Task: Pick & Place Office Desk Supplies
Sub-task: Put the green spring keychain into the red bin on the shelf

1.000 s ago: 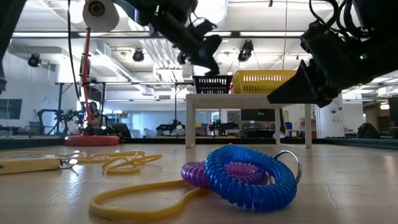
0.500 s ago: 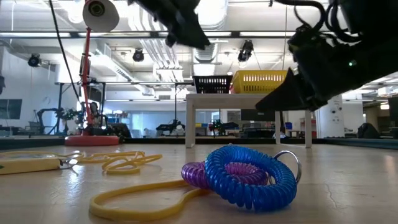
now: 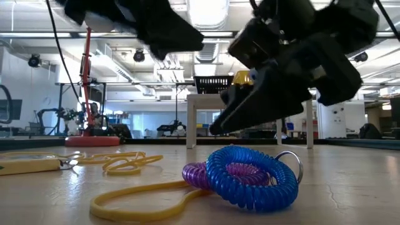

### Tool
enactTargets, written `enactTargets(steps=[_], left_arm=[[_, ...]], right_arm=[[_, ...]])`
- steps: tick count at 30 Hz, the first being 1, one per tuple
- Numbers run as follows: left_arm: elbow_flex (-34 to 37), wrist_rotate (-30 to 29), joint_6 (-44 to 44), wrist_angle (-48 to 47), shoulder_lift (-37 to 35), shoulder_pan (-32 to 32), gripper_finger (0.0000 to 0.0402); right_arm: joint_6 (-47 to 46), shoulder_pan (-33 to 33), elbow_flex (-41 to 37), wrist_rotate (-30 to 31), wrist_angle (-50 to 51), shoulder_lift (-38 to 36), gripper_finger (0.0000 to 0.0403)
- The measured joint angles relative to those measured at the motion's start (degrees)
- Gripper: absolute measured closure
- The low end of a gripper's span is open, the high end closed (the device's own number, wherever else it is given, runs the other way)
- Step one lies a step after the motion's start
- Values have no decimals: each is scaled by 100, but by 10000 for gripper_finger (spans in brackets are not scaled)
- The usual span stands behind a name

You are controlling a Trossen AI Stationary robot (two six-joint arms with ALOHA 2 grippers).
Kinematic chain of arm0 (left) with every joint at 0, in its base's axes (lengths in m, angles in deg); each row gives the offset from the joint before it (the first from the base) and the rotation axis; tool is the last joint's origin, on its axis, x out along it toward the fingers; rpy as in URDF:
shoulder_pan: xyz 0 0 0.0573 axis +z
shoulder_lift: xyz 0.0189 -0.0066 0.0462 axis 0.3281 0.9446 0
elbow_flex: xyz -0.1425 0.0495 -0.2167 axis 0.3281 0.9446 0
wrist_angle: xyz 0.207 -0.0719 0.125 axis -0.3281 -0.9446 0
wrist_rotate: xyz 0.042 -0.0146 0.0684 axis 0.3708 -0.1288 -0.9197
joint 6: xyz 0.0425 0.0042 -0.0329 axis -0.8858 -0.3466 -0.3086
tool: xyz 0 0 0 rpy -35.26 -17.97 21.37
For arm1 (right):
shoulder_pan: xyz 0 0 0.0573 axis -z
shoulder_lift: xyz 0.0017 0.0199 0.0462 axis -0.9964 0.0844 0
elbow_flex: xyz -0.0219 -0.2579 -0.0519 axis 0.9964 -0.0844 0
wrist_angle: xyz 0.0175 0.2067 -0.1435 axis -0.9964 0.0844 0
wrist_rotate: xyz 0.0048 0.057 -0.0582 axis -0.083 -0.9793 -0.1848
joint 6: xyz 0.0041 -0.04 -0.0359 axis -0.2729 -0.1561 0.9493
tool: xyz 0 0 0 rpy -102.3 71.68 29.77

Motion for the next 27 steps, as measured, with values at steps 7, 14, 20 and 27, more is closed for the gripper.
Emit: enactTargets(steps=[7, 14, 20, 27], left_arm=[[1080, -569, 889, 1581, -13, -163, 256], [1251, -845, 1065, 1706, -11, -104, 256], [1246, -855, 940, 1693, -11, -98, 256], [1246, -863, 930, 1684, -11, -94, 256]], right_arm=[[1309, 8, 823, -161, 1880, 188, 206], [1576, 117, 1430, -408, 2671, 527, 250], [1429, 140, 1812, -173, 3947, 382, 360], [906, -10, 2005, -79, 5847, -746, 383]])
